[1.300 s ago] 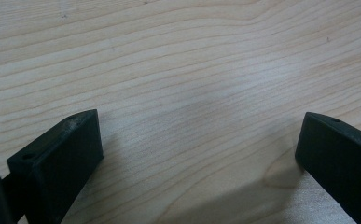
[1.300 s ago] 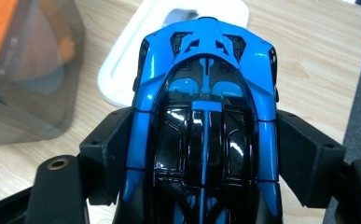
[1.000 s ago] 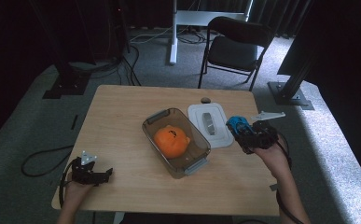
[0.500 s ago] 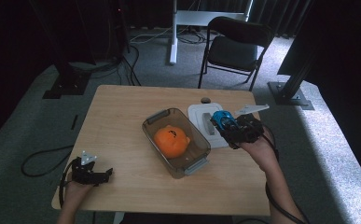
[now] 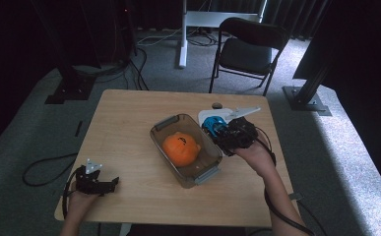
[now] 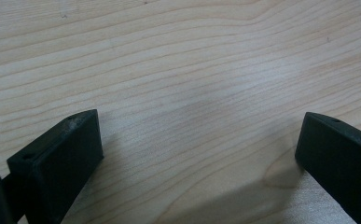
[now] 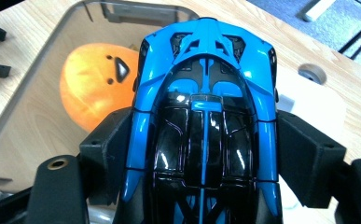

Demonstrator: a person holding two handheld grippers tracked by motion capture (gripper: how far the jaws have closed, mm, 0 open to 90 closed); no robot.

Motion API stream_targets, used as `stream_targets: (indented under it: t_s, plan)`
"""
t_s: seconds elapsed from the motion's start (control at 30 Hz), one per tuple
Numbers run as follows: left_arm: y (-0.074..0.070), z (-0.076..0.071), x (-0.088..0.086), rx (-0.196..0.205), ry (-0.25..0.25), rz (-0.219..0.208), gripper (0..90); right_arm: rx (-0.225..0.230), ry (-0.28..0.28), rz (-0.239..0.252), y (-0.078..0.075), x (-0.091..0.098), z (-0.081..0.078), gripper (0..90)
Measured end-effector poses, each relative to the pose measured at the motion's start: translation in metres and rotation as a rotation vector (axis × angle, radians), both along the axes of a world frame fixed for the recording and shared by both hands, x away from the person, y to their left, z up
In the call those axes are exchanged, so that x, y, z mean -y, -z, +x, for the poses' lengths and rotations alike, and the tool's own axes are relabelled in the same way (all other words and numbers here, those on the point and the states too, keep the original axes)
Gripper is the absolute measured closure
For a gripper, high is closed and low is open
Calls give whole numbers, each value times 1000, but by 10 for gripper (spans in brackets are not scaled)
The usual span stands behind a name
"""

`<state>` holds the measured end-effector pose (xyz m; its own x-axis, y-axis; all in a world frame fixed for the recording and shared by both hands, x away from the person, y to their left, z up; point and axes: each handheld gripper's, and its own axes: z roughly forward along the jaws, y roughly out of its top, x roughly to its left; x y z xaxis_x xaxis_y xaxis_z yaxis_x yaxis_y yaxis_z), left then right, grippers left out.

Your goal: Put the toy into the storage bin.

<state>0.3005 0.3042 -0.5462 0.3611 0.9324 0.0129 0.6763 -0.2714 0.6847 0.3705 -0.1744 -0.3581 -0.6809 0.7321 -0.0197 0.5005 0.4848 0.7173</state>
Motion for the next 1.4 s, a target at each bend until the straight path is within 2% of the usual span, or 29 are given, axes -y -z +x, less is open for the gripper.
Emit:
stream_targets:
  t_s: [0.23,0.73,1.4]
  plan:
    - [0,0,0,0,0,0,11,-8,-40,6,1,-24,1,253]
    - [0,0,0,1,0,0,11,-43,-80,13,12,-54,6,254]
    - [0,0,0,1,0,0,11,-107,-61,-24,40,-69,16,254]
